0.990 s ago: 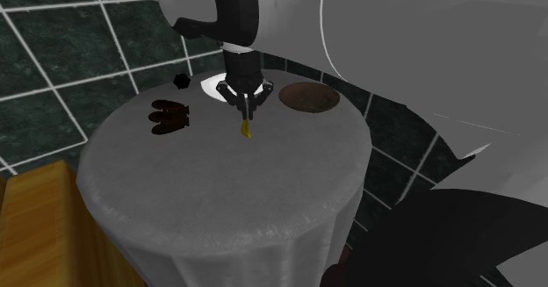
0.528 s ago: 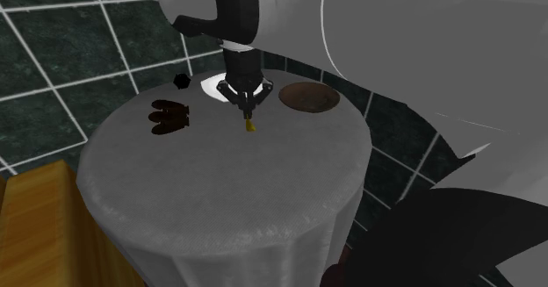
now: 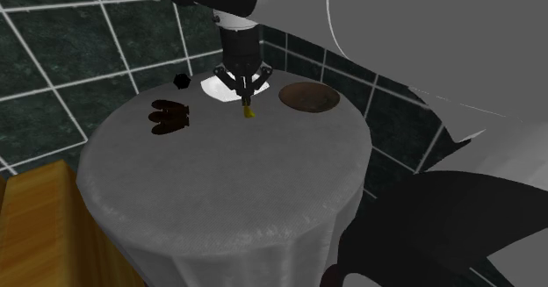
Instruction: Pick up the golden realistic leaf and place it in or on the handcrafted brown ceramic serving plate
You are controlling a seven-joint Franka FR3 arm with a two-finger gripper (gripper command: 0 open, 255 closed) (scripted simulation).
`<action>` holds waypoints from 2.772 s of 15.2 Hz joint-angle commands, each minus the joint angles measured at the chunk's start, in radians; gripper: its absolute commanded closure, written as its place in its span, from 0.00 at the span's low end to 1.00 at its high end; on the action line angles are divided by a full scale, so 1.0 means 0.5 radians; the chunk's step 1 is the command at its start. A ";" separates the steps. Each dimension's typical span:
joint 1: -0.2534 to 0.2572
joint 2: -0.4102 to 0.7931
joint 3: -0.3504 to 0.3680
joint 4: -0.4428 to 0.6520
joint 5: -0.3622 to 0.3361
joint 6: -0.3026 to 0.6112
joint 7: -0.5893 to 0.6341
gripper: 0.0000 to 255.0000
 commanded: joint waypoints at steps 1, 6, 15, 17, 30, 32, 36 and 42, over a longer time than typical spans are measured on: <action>-0.002 0.019 -0.001 0.077 -0.005 -0.060 -0.001 1.00; -0.004 0.069 0.002 0.269 -0.015 -0.202 0.006 1.00; -0.100 0.212 -0.129 0.531 -0.061 -0.325 -0.218 1.00; -0.139 0.264 -0.180 0.589 -0.073 -0.331 -0.309 1.00; -0.290 0.459 -0.349 0.679 -0.096 -0.224 -0.630 1.00; -0.291 0.435 -0.349 0.593 -0.095 -0.162 -0.630 1.00; -0.291 0.394 -0.350 0.432 -0.092 -0.042 -0.631 1.00; -0.292 0.370 -0.351 0.327 -0.091 0.040 -0.631 1.00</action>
